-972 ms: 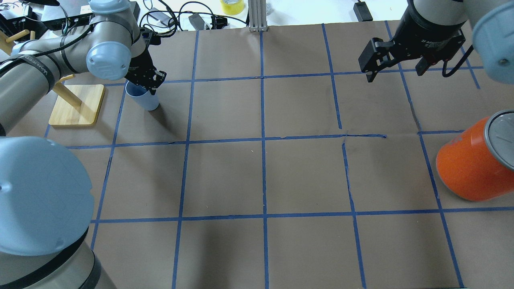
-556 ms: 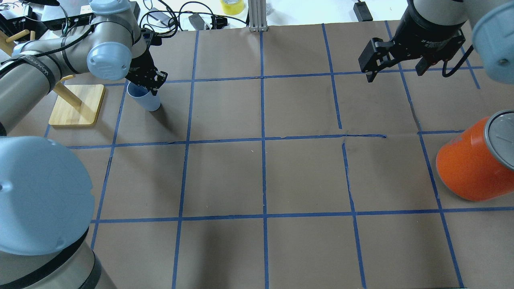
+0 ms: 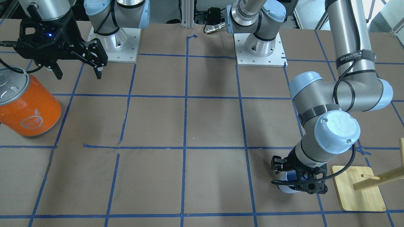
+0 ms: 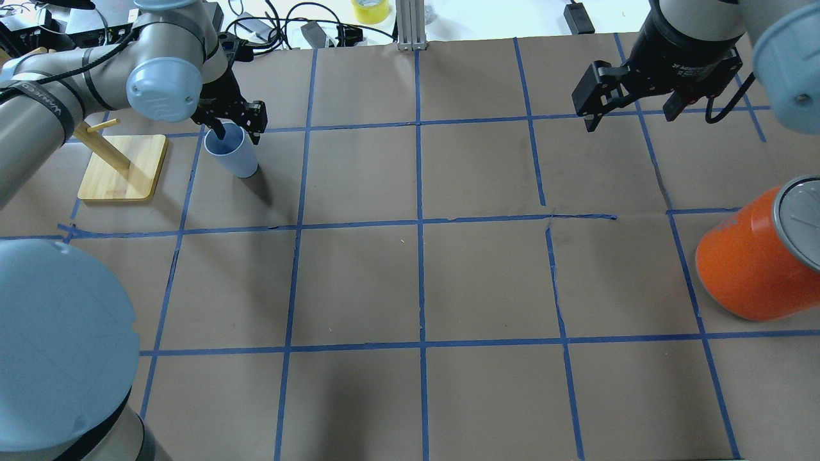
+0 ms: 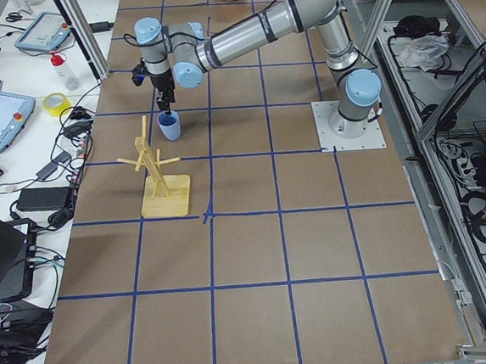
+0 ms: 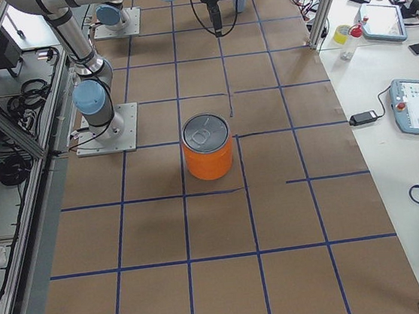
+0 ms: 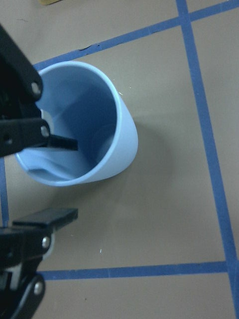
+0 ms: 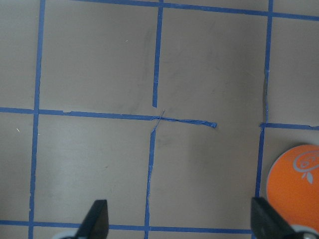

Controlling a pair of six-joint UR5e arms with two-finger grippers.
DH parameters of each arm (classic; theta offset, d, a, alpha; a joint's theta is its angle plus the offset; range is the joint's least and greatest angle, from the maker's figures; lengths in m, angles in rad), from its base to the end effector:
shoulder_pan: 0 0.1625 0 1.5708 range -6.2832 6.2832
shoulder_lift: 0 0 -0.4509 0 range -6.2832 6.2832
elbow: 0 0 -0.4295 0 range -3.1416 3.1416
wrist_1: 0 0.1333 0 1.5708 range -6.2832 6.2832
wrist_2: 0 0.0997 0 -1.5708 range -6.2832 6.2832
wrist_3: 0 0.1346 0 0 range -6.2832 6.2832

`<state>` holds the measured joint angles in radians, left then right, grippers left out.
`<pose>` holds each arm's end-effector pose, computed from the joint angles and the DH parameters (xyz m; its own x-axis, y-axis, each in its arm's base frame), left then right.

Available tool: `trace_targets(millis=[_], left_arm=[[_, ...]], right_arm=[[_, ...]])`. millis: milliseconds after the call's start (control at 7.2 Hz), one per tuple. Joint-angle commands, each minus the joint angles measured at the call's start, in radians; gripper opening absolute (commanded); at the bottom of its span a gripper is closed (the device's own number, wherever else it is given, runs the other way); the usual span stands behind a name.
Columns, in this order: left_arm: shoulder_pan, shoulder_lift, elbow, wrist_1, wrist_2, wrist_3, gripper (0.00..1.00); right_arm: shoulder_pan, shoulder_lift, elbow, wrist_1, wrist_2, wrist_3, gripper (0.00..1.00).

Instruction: Flip cup

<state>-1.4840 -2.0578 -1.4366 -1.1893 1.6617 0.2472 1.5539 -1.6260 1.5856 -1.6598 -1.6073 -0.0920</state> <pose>-0.0584 -0.7254 0.2814 -0.9829 0.1574 -0.0950 0.1587 0.9873 -0.0056 0.1196 -0.5226 0.5095 -0.9964 -0.0696 0.0479 -0.0751 0.9893 -0.1252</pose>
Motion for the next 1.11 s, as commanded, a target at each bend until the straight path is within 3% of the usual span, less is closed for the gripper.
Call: trace_targets(millis=[0, 417, 972], left_arm=[[-0.022, 0.156, -0.007, -0.093, -0.003, 0.001, 1.00], [-0.108, 0.319, -0.031, -0.179, -0.002, -0.014, 1.00], [-0.114, 0.418, -0.141, -0.179, -0.008, -0.017, 1.00]], right_arm=[[0.000, 0.002, 0.001, -0.002, 0.004, -0.002, 1.00], [0.000, 0.003, 0.001, -0.005, 0.003, -0.002, 1.00], [0.000, 0.003, 0.001, -0.005, 0.006, 0.000, 1.00]])
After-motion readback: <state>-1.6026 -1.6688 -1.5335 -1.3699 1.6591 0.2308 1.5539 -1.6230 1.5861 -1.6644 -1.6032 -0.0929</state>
